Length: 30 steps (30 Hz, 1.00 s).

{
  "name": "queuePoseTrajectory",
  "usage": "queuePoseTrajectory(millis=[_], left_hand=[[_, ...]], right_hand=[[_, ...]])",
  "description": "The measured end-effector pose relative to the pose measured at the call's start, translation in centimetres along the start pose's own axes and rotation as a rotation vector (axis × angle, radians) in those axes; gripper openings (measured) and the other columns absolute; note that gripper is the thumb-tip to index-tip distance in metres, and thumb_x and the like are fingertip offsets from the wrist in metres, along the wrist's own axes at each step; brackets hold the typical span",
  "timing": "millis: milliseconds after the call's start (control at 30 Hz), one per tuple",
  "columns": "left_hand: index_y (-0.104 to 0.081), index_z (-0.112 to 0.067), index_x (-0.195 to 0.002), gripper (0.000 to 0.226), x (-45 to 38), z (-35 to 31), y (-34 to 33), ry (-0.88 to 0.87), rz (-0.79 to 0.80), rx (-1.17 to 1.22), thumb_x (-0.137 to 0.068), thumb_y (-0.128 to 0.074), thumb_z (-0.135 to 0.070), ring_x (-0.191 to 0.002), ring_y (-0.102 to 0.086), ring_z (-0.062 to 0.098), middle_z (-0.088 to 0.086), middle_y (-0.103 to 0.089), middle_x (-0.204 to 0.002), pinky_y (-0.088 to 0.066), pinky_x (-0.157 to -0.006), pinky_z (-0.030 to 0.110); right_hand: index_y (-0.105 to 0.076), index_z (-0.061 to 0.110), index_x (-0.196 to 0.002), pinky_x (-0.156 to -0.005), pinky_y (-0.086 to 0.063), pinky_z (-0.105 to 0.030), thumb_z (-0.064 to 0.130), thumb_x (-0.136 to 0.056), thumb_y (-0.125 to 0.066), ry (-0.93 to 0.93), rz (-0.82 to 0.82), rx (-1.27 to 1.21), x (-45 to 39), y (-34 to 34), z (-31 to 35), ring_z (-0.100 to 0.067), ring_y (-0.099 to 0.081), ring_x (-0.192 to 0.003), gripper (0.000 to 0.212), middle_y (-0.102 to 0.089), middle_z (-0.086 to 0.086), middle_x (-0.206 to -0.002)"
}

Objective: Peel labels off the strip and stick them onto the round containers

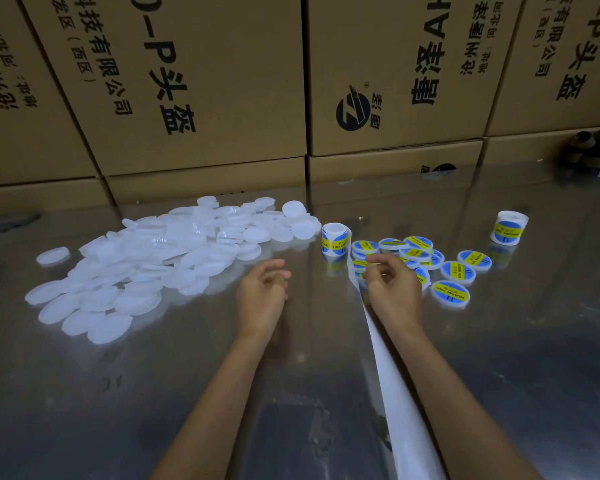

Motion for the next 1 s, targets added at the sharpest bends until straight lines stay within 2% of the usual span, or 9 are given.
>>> queuePoseTrajectory(millis=[100, 233, 400, 533, 667, 733, 800, 900, 1000], left_hand=[[-0.069, -0.009, -0.113, 0.030, -3.1, -1.1, 0.0, -0.156, -0.033, -0.305, -0.091, -0.052, 0.003, -0.101, -0.065, 0.022, 0.004, -0.071, -0.104, -0.050, -0.093, 0.031], [-0.060, -0.007, -0.133, 0.044, -7.7, -2.1, -2.2, -0.343, 0.082, -0.731, -0.091, -0.051, 0.002, -0.130, -0.049, 0.027, 0.011, -0.059, -0.136, -0.038, -0.108, 0.035], [-0.045, -0.006, -0.147, 0.052, -12.6, -0.5, -5.3, -0.477, 0.233, -1.200, -0.095, -0.052, -0.006, -0.147, -0.030, 0.029, 0.012, -0.041, -0.156, -0.021, -0.119, 0.037], [-0.051, -0.013, -0.145, 0.046, -14.5, 0.9, -6.4, -0.533, 0.259, -1.417, -0.099, -0.046, -0.011, -0.150, -0.024, 0.027, 0.005, -0.039, -0.158, -0.016, -0.120, 0.036], [-0.061, -0.007, -0.134, 0.038, -14.0, 0.4, -6.2, -0.615, 0.153, -1.317, -0.099, -0.045, -0.007, -0.147, -0.032, 0.028, 0.011, -0.054, -0.146, -0.018, -0.119, 0.037], [-0.066, 0.000, -0.120, 0.030, -13.0, -0.5, -5.3, -0.624, 0.101, -1.137, -0.097, -0.048, -0.003, -0.132, -0.048, 0.036, 0.019, -0.065, -0.125, -0.032, -0.110, 0.041], [-0.069, 0.002, -0.107, 0.021, -11.5, -1.3, -4.0, -0.617, 0.043, -0.937, -0.098, -0.053, -0.008, -0.110, -0.059, 0.037, 0.020, -0.069, -0.107, -0.044, -0.094, 0.043], [-0.070, -0.005, -0.100, 0.021, -9.4, -1.2, -2.1, -0.442, -0.024, -0.664, -0.097, -0.061, -0.023, -0.103, -0.060, 0.027, 0.009, -0.070, -0.102, -0.044, -0.083, 0.033], [-0.069, -0.013, -0.096, 0.008, -7.6, -1.0, -1.2, -0.250, -0.028, -0.390, -0.094, -0.064, -0.018, -0.101, -0.064, 0.021, 0.000, -0.071, -0.098, -0.048, -0.085, 0.029]], right_hand=[[-0.065, 0.017, -0.085, -0.071, -0.047, -0.031, 0.012, -0.091, -0.059, -0.008, -0.043, -0.052, -0.4, -0.3, -0.4, -0.015, -0.057, -0.067, 0.010, -0.064, 0.000, -0.072], [-0.063, 0.017, -0.078, -0.070, -0.047, -0.031, 0.014, -0.090, -0.060, -0.067, -0.060, -0.114, -1.0, -0.8, -1.1, -0.019, -0.059, -0.068, 0.012, -0.060, 0.001, -0.066], [-0.061, 0.020, -0.072, -0.060, -0.040, -0.027, 0.016, -0.086, -0.059, -0.095, -0.070, -0.127, -1.5, -1.1, -1.7, -0.010, -0.052, -0.058, 0.016, -0.056, 0.006, -0.058], [-0.061, 0.021, -0.069, -0.058, -0.039, -0.025, 0.018, -0.085, -0.060, -0.104, -0.081, -0.119, -1.7, -1.1, -1.9, -0.005, -0.048, -0.053, 0.017, -0.052, 0.012, -0.050], [-0.060, 0.020, -0.067, -0.060, -0.044, -0.030, 0.018, -0.085, -0.059, -0.113, -0.070, -0.115, -1.8, -1.2, -1.9, -0.010, -0.052, -0.056, 0.018, -0.056, 0.010, -0.053], [-0.062, 0.019, -0.068, -0.067, -0.050, -0.035, 0.017, -0.084, -0.059, -0.127, -0.060, -0.127, -1.8, -1.3, -2.0, -0.021, -0.061, -0.064, 0.016, -0.063, 0.001, -0.061], [-0.065, 0.016, -0.071, -0.072, -0.053, -0.039, 0.016, -0.084, -0.058, -0.156, -0.016, -0.113, -1.8, -1.5, -2.1, -0.028, -0.066, -0.074, 0.014, -0.068, -0.006, -0.070], [-0.069, 0.015, -0.074, -0.073, -0.054, -0.038, 0.015, -0.084, -0.058, -0.174, 0.115, -0.015, -1.6, -2.1, -2.1, -0.026, -0.067, -0.077, 0.015, -0.070, -0.002, -0.072], [-0.073, 0.017, -0.077, -0.067, -0.049, -0.024, 0.013, -0.085, -0.060, -0.116, 0.221, 0.057, -1.0, -2.5, -1.5, -0.011, -0.064, -0.070, 0.016, -0.068, 0.009, -0.065]])
Point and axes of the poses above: each hand's wrist, its own x-axis away from the middle knuckle, its own y-axis out of the back of the hand, z = x × y, the point moved 7 cm from there along -x, towards the middle knuckle
